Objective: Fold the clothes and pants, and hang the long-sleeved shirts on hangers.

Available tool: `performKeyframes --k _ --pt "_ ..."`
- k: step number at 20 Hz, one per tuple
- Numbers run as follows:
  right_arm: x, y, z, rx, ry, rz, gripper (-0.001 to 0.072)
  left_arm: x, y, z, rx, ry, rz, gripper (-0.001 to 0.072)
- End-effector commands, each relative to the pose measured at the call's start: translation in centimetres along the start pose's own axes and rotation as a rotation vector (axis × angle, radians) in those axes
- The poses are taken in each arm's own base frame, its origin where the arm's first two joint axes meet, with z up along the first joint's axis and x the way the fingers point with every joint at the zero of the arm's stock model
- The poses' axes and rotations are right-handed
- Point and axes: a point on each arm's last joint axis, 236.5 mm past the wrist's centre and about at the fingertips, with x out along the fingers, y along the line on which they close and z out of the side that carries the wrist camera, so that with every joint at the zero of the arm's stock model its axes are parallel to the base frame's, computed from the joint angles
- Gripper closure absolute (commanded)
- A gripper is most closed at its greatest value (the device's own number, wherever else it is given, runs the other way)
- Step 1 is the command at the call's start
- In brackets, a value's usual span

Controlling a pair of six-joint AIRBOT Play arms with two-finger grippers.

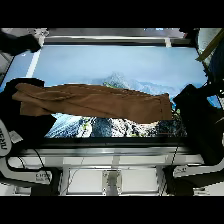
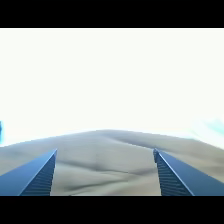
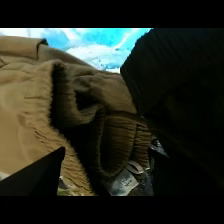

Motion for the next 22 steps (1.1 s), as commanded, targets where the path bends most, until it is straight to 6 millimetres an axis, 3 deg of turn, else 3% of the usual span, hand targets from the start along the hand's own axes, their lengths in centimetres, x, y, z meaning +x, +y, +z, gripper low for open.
performKeyframes --k 1,3,5,8,10,14,19,22 --pt "1.6 1.7 -1.6 0.033 0.037 0.222 0.0089 4.9 -11.9 -2.2 0.234 0.056 -0.188 0.0012" --pt "3.1 2.1 -3.5 -0.036 0.087 0.248 0.0087 8.5 -16.3 -4.6 0.306 0.113 -0.228 0.0012" --pt "4.6 0.9 -5.7 -0.102 0.169 0.175 0.0086 11.7 -20.1 -6.8 0.347 0.151 -0.276 0.0013" --pt "5.4 -1.0 -4.8 -0.137 0.136 0.068 0.0086 14.7 -23.3 -10.0 0.385 0.214 -0.315 0.0013" --pt "5.5 -1.4 -3.8 -0.112 0.099 0.043 0.0087 15.7 -24.0 -11.3 0.393 0.244 -0.323 0.0013" --pt "5.5 -4.1 -4.1 -0.053 0.115 -0.07 0.0089 15.9 -23.8 -11.4 0.389 0.25 -0.322 0.0012" --pt "6.3 -2.8 -4.1 -0.027 0.122 0.0 0.0088 15.9 -23.8 -11.4 0.388 0.251 -0.321 0.0013" --pt "7.2 -0.8 -4.5 -0.04 0.149 0.117 0.0088 15.9 -23.8 -11.5 0.388 0.253 -0.321 0.0013"
